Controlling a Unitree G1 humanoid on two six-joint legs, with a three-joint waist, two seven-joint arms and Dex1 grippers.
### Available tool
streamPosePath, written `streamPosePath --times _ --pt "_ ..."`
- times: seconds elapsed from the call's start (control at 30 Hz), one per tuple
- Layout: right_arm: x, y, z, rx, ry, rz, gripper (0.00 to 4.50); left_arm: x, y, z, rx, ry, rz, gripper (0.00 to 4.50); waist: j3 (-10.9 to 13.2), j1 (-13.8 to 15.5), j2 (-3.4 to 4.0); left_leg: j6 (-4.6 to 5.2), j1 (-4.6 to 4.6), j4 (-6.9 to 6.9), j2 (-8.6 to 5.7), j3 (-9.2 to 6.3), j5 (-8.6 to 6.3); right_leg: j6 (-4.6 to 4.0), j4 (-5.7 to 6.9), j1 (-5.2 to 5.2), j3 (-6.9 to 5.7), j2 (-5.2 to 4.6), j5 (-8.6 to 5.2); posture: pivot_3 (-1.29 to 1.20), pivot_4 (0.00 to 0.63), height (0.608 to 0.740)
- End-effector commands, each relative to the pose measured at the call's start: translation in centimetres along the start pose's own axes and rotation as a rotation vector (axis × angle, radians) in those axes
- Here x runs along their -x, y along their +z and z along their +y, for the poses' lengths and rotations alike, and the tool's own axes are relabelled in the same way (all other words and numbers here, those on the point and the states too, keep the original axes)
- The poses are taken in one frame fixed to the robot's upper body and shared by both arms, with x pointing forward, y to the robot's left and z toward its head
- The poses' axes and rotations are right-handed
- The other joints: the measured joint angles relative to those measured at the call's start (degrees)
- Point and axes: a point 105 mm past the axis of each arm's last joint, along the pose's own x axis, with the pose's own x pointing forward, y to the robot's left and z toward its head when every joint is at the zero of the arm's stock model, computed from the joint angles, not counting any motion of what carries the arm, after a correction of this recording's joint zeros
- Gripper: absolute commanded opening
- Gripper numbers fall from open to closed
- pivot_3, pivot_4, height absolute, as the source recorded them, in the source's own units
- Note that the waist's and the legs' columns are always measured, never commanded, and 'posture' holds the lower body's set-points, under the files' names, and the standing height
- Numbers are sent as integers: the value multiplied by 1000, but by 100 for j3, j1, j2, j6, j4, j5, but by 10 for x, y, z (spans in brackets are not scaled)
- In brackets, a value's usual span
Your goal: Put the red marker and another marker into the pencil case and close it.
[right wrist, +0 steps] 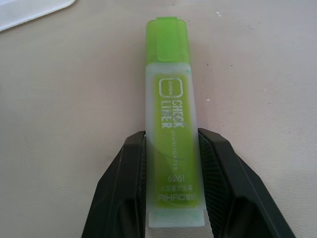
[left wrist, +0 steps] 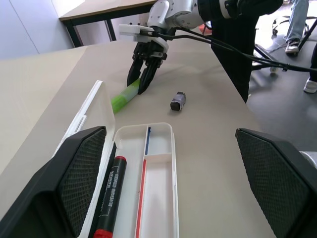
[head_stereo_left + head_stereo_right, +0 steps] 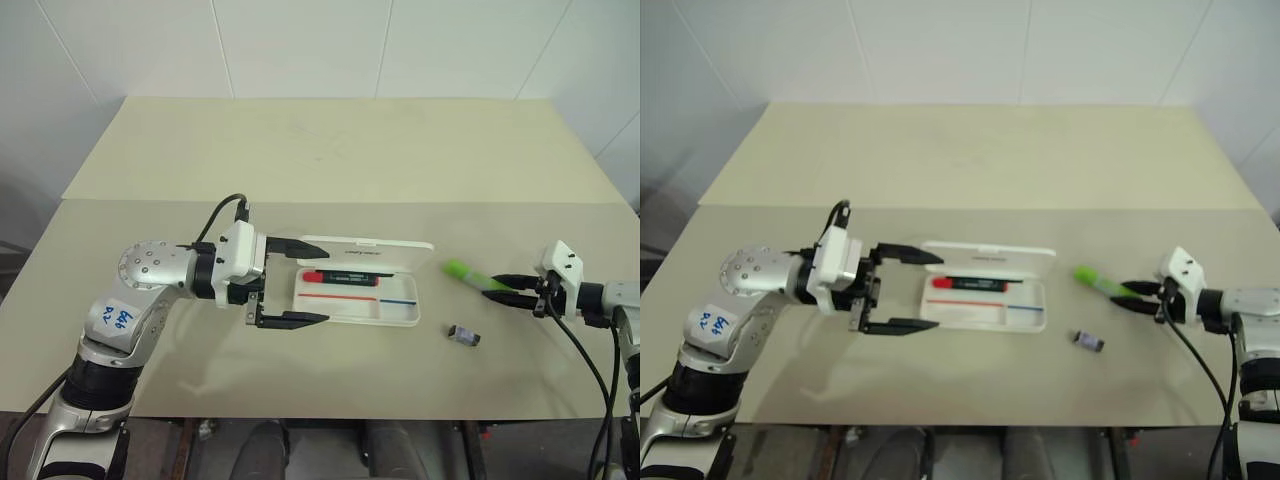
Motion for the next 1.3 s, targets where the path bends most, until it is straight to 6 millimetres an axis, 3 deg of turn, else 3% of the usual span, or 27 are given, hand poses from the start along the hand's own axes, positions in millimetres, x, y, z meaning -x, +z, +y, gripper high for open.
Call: streamPosePath --times 0.03,0.13,0.2,0.3,0.43,0.53,0.73,0.97,1.13,1.3 --pt "29 12 -14 56 -94 -7 1100 3 2 2 -44 -3 14 4500 0 14 1 0 -1 -1 0 0 0 0 0 -1 0 0 0 0 150 740" --pt "40 18 -10 80 -90 -10 1100 3 1 1 -44 -2 14 4500 0 -1 1 0 -1 -12 0 3 0 2 -5 -5 4 0 -2 0 150 740" --pt "52 27 5 104 -36 -5 1100 5 -2 1 -40 4 18 4500 2 2 4 0 0 -22 1 3 -1 6 -1 -11 4 1 -5 0 150 740" --pt "52 37 30 118 31 -5 1100 8 -4 0 -36 9 22 4500 2 -17 3 -1 5 -28 4 2 -5 48 13 -15 5 5 4 0 150 740" --pt "36 58 72 118 150 -63 1100 14 -5 0 -30 15 27 4500 5 -36 -3 -6 12 -22 17 7 -12 49 12 -12 17 25 6 0 150 740" --pt "13 85 107 142 264 -144 1100 22 -6 -1 -19 10 33 4500 7 -40 -6 -5 14 -17 21 10 -11 -13 6 -12 20 31 -13 0 150 740" --pt "-16 122 139 180 397 -255 1100 50 -24 -7 19 8 121 4500 10 -40 -19 -6 12 -14 30 17 -11 -26 -16 -13 20 36 -2 0 150 740" --pt "-48 135 160 224 532 -291 1100 69 -40 -12 29 34 181 4500 9 27 -21 -6 -41 -19 37 9 -19 -24 -14 -57 10 38 -11 0 150 740" --pt "-76 143 165 247 552 -322 1100 66 -39 -11 16 49 176 4500 9 8 -22 -7 -52 -23 37 9 -24 -15 -2 -75 9 38 -6 0 150 740" --pt "-98 138 162 299 553 -288 1100 63 -36 -12 10 52 167 4500 8 1 -22 -6 -50 -23 37 10 -24 -16 13 -81 7 40 -7 0 150 740"
